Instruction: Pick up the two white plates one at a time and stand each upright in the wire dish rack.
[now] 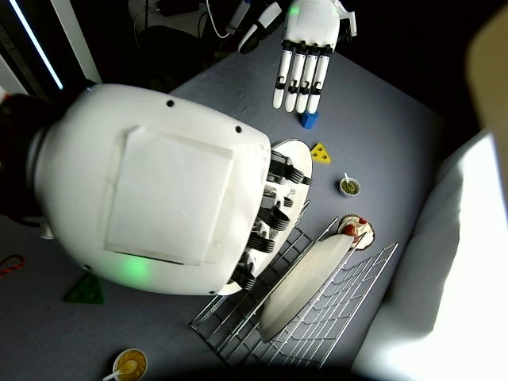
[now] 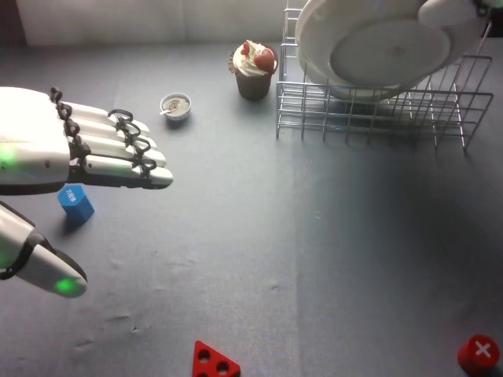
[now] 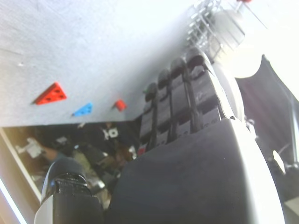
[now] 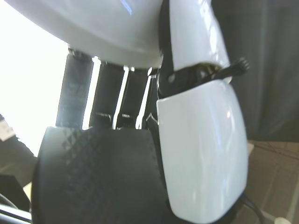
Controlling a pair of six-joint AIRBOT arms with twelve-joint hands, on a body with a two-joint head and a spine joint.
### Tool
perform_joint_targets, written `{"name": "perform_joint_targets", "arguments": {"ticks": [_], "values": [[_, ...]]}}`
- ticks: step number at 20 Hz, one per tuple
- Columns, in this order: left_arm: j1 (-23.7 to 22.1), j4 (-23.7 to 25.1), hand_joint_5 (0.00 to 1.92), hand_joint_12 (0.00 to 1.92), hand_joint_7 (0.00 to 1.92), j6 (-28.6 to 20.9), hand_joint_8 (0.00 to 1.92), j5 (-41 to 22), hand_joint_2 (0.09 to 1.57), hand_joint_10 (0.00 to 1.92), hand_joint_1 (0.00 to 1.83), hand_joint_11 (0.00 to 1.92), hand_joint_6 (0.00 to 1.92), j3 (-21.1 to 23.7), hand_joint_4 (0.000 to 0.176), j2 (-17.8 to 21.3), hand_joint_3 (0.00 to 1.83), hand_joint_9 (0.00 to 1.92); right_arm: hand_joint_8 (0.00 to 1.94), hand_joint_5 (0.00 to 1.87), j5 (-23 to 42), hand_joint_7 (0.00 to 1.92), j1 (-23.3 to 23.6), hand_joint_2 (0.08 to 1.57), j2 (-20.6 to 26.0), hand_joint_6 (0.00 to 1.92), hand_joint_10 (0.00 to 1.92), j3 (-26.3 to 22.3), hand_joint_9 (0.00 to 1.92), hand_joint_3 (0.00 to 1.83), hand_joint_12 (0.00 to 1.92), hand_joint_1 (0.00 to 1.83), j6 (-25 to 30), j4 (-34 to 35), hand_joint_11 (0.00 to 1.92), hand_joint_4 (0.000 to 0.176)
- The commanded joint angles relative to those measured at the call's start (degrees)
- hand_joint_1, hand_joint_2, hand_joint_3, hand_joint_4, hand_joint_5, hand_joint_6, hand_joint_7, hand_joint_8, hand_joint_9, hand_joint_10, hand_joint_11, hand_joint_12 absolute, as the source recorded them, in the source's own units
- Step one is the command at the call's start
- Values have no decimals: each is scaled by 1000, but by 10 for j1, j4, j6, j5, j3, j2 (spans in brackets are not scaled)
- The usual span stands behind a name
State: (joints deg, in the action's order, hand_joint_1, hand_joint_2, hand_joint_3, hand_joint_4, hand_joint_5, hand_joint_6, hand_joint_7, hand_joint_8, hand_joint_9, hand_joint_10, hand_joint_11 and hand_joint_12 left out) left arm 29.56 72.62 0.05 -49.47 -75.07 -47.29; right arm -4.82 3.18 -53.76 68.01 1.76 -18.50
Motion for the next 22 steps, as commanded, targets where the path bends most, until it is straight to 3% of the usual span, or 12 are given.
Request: {"name": "perform_joint_targets", "arguments": {"ticks": [1,3,5,6,10,11,12,13,14,17,19,22], "values": [[-4,-40,140,11,174,-1,3,-26,943,3,0,174,6,1,0,4,0,174,496,949,77,1155,4,1035,2,899,589,6,1200,0,1281,1500,11,13,1040,0],[-4,-40,151,9,189,-1,8,-31,949,5,0,171,8,-1,0,5,1,182,615,950,92,1139,-13,1053,-13,972,812,26,1164,0,387,1396,11,16,1232,0],[-4,-46,136,3,173,-1,0,-36,945,0,0,158,0,-6,0,5,0,164,599,950,106,1147,-23,1049,-21,981,775,36,1182,0,208,1397,11,16,1324,0],[-4,-50,136,1,172,-1,1,-37,946,1,0,154,1,-7,0,5,0,164,539,968,114,1176,-25,1040,-25,947,746,40,1207,0,176,1399,10,16,1355,0],[-4,-55,123,7,164,-1,3,-36,942,4,0,153,1,-7,0,6,0,160,625,943,140,1148,-28,1045,-38,944,741,51,1209,0,149,1399,7,16,1363,0],[-5,-55,118,6,159,-1,0,-35,946,1,0,150,0,-7,0,6,0,155,279,1004,146,1276,-29,1015,-41,786,491,52,1282,0,1028,1484,7,16,1128,0],[-5,-56,118,8,162,-1,2,-35,945,3,0,156,1,-7,0,6,0,161,381,1016,152,1254,-29,1019,-44,828,631,55,1260,1,729,1421,7,16,1136,0],[-5,-58,121,7,167,-1,4,-33,944,4,0,153,2,-7,0,6,0,162,376,1004,159,1221,-29,1018,-47,804,535,58,1257,2,1160,1486,7,16,1071,0],[-5,-60,140,12,179,-1,8,-32,943,8,0,167,9,-7,0,6,0,174,424,980,163,1179,-29,1030,-50,842,558,62,1235,0,1275,1498,7,16,1037,0],[-6,-60,154,13,195,-1,11,-32,941,9,0,170,11,-6,0,6,0,183,411,976,167,1208,-31,1023,-57,824,531,74,1236,0,1270,1503,-1,20,1057,0],[-6,-58,139,7,173,-1,1,-33,946,1,0,159,3,-4,0,6,1,166,521,949,168,1164,-34,1031,-57,823,544,80,1230,0,1296,1502,-40,61,1045,0],[-6,-57,130,3,151,-1,0,-31,946,0,0,149,0,-2,0,6,1,145,509,946,168,1168,-37,1032,-58,834,558,91,1223,0,1306,1502,-80,105,1038,0]]}}
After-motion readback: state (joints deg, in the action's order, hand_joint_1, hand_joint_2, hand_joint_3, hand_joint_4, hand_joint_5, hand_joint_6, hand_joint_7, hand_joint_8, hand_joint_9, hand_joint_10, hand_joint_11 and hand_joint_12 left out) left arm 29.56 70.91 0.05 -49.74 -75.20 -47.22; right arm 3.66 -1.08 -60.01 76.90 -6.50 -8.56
